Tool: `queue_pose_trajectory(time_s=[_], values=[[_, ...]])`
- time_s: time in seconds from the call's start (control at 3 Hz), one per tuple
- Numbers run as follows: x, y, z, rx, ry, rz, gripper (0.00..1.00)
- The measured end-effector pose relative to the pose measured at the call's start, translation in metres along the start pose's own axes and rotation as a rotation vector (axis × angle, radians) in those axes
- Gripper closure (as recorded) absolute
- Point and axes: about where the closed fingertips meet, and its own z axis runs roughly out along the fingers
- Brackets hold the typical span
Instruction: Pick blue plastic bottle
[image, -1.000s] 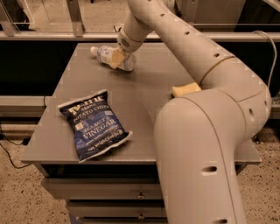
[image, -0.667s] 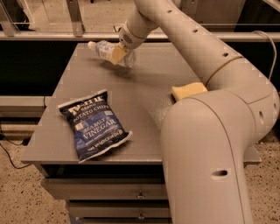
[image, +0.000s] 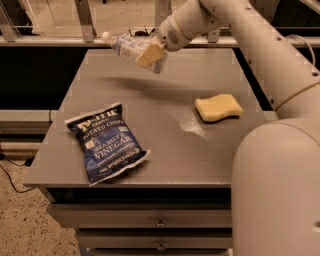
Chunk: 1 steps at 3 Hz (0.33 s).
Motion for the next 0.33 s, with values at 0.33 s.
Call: queue_pose_trajectory(time_s=[0.33], values=[[-0.0001,0.0049,-0.0037,-0.024,-0.024,0.003,1.0]])
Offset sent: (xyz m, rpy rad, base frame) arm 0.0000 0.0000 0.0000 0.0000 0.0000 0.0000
